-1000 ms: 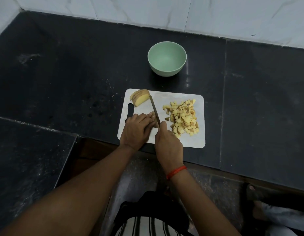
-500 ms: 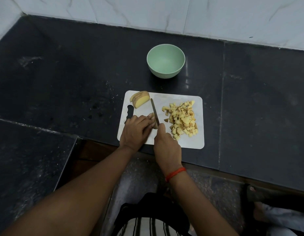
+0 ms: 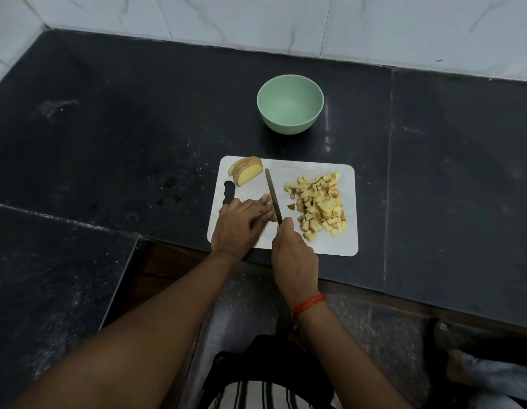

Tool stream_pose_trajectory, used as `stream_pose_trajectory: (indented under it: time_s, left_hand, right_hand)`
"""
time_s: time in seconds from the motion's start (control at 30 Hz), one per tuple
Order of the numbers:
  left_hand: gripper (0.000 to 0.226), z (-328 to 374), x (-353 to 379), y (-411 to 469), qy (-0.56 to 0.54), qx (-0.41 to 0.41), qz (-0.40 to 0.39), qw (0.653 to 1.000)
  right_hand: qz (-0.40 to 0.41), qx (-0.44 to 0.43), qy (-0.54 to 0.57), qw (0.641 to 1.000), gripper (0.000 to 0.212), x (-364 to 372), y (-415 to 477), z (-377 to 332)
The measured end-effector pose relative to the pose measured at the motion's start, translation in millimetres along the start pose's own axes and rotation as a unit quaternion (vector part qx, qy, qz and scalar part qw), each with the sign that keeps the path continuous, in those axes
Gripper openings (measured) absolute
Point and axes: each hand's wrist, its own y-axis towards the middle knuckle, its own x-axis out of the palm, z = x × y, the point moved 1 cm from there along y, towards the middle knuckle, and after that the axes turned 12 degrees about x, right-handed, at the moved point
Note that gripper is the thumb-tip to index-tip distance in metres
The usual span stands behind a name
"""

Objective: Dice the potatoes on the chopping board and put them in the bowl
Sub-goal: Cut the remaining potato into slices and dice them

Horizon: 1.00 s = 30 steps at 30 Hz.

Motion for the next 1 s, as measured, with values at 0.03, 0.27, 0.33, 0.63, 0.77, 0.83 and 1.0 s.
stream_pose_trajectory:
  time_s: [0.03, 0.27, 0.33, 0.63, 0.77, 0.83, 1.0]
  left_hand:
    - [0.015, 0.4, -0.6, 0.5, 0.001, 0.001, -0.001, 1.0]
    - [0.024, 1.2, -2.4, 1.1, -0.004, 0.006, -0.004, 1.0]
    - [0.031, 1.5, -2.7, 0.5, -0.009, 0.009, -0.006, 1.0]
    - [0.027, 2.0, -1.5, 0.7, -0.006, -0.008, 0.003, 1.0]
    - [0.02, -0.1, -0.1, -0.5, 0.005, -0.008, -0.003, 1.0]
    - [0.02, -0.7, 0.6, -0.4, 0.009, -0.012, -0.006, 1.0]
    - [0.02, 1.1, 0.9, 0.8, 0.007, -0.015, 0.001, 1.0]
  right_hand:
    - [0.002, 0.004, -0.007, 1.0, 0.017, -1.2, -0.4, -1.8]
    - [0.017, -0.006, -0.033, 0.999, 0.047, -12.0, 4.3, -18.3]
    - [0.025, -0.014, -0.026, 0.999, 0.046, -13.6, 6.4, -20.3]
    - [-0.064, -0.017, -0.035, 0.997, 0.031, -18.6, 5.1, -19.4]
    - [-0.045, -0.008, -0.066, 0.997, 0.036, -25.1, -14.1, -12.1]
    - [-0.064, -0.009, -0.088, 0.994, 0.036, -28.5, -29.4, -1.2]
    - [-0.13, 0.009, -0.096, 0.987, 0.022, -36.3, -71.3, 30.1]
